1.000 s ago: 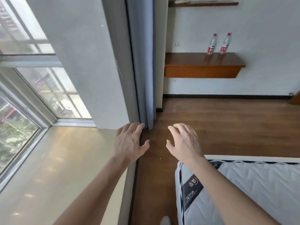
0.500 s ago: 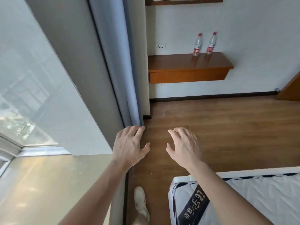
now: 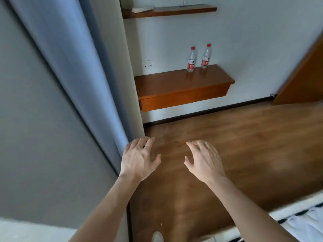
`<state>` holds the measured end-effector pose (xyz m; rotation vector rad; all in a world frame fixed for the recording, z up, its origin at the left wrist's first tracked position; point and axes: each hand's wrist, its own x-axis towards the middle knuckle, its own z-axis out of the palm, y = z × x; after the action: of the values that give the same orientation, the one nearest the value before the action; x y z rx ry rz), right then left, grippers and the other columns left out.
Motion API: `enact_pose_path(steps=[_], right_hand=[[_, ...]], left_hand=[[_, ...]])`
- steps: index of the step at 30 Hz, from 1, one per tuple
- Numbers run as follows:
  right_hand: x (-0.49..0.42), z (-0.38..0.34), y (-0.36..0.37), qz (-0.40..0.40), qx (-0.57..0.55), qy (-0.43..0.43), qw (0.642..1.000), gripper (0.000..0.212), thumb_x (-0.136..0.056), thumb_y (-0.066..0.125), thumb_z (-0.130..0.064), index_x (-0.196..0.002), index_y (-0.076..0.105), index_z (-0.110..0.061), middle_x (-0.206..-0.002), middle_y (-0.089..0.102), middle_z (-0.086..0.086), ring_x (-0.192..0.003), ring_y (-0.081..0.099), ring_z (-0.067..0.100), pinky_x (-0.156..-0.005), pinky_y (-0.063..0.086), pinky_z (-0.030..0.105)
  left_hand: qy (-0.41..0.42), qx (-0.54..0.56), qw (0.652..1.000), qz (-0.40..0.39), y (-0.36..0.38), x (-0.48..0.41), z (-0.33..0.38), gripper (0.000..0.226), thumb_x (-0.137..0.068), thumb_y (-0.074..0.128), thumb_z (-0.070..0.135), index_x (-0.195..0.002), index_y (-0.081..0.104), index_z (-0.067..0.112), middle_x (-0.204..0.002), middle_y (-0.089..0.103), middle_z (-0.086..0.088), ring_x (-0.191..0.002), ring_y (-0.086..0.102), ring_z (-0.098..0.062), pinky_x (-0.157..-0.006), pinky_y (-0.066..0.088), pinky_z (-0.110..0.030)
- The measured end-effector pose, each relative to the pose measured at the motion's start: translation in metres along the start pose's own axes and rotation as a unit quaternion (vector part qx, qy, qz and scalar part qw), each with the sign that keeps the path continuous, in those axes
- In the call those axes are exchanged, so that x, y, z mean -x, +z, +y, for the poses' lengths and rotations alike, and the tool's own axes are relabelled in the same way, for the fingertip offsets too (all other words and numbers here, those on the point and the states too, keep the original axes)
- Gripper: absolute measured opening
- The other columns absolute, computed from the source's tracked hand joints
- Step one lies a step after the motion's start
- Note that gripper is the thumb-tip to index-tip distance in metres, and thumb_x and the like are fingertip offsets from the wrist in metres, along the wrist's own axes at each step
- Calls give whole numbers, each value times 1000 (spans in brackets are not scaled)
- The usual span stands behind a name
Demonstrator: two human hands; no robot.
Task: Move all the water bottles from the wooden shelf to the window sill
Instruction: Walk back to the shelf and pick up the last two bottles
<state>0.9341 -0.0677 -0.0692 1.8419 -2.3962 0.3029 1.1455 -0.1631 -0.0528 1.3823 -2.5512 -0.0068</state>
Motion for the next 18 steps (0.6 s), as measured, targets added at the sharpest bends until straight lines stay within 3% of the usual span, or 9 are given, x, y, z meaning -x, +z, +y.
enact_pose_path(steps=[10,18], right_hand=[[-91,41,14,8,2,74,997,46,-85,67,-43,-125,64,-21,-121,68,4,-117,62,22,-101,50,39],[-167,123,31,19,10,116,993,44,-89,56,-42,-128,60,-22,-128,64,2,-121,58,23,-107,46,41]], left_hand=[[86,30,995,-28,36,-150,20,63,-88,44,63,-142,40,31,-145,48,5,-134,42,-18,-113,35,-40],[131,59,989,-37,87,-277,73,62,-87,45,65,-140,42,35,-145,48,9,-133,43,-15,-111,38,-41]])
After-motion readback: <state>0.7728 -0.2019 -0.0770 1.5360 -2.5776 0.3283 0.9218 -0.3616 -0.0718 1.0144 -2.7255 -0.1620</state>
